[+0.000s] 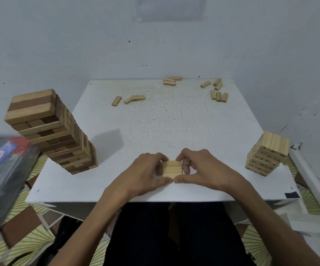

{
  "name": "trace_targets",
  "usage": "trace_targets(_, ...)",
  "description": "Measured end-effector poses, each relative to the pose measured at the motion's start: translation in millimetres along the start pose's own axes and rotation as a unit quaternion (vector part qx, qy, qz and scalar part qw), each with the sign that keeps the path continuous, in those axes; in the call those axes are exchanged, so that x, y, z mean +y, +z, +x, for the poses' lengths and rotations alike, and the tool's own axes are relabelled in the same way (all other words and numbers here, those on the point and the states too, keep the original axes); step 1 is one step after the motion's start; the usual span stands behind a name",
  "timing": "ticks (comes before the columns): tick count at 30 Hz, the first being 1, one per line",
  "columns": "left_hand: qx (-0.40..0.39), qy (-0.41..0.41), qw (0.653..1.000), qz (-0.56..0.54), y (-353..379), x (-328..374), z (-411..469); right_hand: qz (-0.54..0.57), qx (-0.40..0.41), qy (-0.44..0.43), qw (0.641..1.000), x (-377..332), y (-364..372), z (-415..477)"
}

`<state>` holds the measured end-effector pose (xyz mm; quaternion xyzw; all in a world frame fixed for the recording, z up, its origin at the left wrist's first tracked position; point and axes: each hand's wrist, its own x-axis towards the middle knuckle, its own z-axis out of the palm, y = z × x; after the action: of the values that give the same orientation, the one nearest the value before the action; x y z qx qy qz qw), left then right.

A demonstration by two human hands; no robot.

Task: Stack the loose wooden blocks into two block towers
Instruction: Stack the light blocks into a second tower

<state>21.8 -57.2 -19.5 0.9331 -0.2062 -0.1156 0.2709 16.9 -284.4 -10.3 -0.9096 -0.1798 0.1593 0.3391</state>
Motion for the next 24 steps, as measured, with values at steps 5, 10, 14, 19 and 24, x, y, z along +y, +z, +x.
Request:
trace_targets(5, -0.021, 0.030, 0.999, 0.011, -2.2, -1.4, 0.1, -0.014, -0.019, 0.016, 1.000, 0.2, 1.2, 5.0)
trace_targets(10, -0.029, 0.063, 0.998, -0.010, -6.7, -9.3, -1.0, -0.056, -0.028, -0.006, 0.998, 3.8, 0.7, 5.8)
trace_targets(14, -0.013, 0.072, 0.997, -0.037, -8.0, -13.2, -2.5, -0.043, 0.000, -0.028, 0.999, 9.0, 2.8, 3.4)
trace_targets(19, 0.046, 0.050, 0.997, -0.041, -4.6, -19.7, -5.5, -0.042, 0.026, -0.051, 0.997, 11.6, 2.5, 2.0)
trace_targets(24, 0.036, 0.055, 0.997, -0.050, -7.2, -19.5, 0.1, -0.020, 0.008, -0.045, 0.999, 10.5, 0.8, 1.7)
